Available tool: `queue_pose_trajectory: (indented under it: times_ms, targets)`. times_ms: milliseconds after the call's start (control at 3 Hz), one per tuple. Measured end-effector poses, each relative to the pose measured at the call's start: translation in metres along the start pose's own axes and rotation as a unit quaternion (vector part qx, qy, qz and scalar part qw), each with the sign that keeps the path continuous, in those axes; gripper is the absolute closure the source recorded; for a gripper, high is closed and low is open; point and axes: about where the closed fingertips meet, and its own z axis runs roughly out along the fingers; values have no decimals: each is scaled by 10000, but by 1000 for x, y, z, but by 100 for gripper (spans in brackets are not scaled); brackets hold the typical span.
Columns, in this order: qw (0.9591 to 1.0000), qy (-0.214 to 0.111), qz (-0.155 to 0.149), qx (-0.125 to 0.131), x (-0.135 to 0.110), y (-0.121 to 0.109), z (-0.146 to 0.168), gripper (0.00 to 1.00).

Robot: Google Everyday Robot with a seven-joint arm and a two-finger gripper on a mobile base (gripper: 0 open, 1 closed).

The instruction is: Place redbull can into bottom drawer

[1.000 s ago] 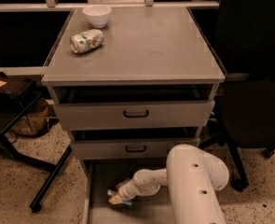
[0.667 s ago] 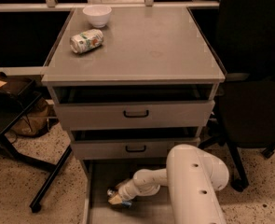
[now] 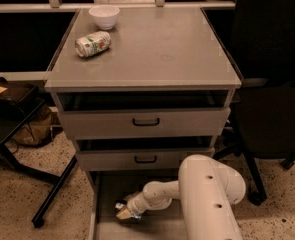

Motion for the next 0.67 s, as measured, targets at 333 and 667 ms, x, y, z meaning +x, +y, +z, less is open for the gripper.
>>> queue_pose_trajectory:
  times_ms: [333,667]
  targets:
    - [10000,0,0,0,0,0,0,0]
    - [10000,0,0,-1,0,0,0,0]
